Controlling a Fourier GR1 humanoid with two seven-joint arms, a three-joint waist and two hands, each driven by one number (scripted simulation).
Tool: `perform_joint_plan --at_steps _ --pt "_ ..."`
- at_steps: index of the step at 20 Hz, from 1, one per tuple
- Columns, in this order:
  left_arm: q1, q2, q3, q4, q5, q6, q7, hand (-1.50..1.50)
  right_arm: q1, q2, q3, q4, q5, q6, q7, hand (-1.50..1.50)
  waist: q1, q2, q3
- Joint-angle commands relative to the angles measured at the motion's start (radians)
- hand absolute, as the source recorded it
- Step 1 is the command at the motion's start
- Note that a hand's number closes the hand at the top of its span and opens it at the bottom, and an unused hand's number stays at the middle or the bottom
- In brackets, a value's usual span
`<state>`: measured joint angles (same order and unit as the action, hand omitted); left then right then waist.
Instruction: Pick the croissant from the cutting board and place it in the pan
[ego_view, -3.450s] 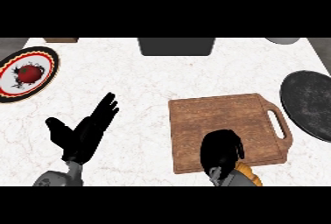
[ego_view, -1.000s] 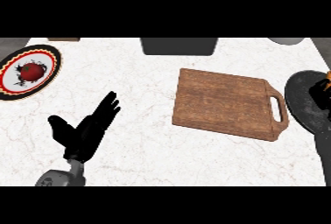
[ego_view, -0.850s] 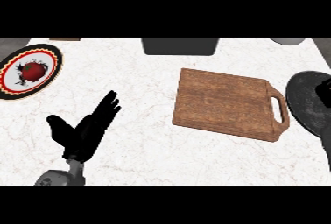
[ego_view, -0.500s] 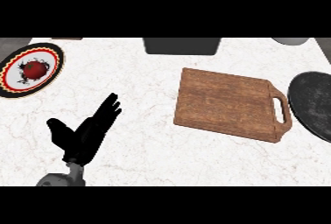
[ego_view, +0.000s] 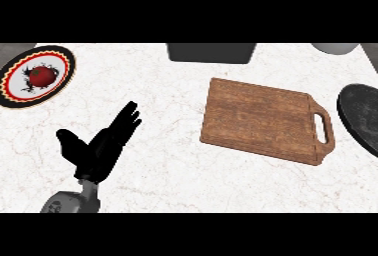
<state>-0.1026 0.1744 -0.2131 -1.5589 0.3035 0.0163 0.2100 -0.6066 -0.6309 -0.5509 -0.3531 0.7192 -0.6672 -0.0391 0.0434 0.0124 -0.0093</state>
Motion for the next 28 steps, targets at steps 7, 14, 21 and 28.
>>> perform_joint_plan --at_steps 7,14,21,28 --pt "-0.011 -0.007 0.033 0.013 0.012 0.010 0.010 0.00 0.020 0.057 -0.272 -0.051 -0.358 0.123 -0.409 -1.50 -0.028 0.000 0.017" --pt "0.028 -0.009 0.041 0.017 -0.002 -0.001 -0.036 0.00 0.087 -0.058 -0.352 0.061 -0.479 0.454 -0.459 -1.50 -0.029 -0.004 0.013" --pt "0.043 -0.043 -0.014 -0.026 -0.054 0.034 0.015 0.00 0.243 -0.070 -0.355 0.092 -0.537 0.688 -0.626 -1.50 -0.038 -0.009 0.012" --pt "0.010 -0.010 0.067 0.015 -0.034 -0.014 0.028 0.00 0.331 -0.115 -0.308 -0.003 -0.603 0.838 -0.623 -1.50 -0.049 -0.014 0.009"
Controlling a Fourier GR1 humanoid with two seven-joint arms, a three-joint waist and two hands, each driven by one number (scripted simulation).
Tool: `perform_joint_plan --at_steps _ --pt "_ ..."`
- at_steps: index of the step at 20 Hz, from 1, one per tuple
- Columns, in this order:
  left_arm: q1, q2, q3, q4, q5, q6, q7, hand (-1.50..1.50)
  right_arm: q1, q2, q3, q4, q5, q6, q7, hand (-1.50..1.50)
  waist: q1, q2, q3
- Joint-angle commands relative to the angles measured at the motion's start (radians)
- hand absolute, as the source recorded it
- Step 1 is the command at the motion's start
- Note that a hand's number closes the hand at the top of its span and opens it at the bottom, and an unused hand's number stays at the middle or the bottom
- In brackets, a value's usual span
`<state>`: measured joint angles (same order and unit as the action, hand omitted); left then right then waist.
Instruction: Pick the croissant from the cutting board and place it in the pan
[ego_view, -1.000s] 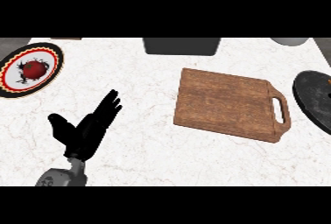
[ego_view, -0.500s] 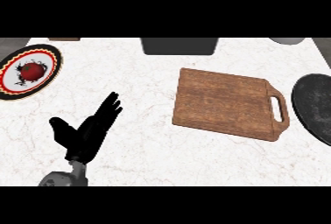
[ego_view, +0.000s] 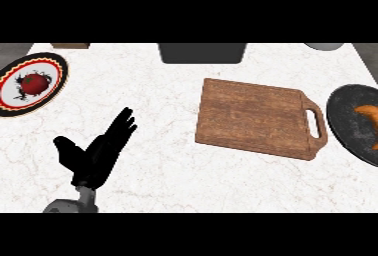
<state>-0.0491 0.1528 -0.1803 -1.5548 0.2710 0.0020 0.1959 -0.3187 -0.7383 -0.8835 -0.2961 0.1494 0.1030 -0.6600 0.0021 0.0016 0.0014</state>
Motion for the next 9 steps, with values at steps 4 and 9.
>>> perform_joint_plan --at_steps 4,9 --pt "0.026 -0.035 -0.014 -0.008 -0.037 -0.004 -0.004 0.00 0.111 -0.039 0.047 -0.021 -0.054 0.125 -0.045 -1.50 0.000 -0.001 -0.001" --pt "0.011 -0.016 0.032 -0.082 -0.025 -0.003 0.074 0.00 0.211 0.032 0.073 -0.106 -0.115 0.138 -0.079 -1.50 -0.003 -0.003 -0.001"
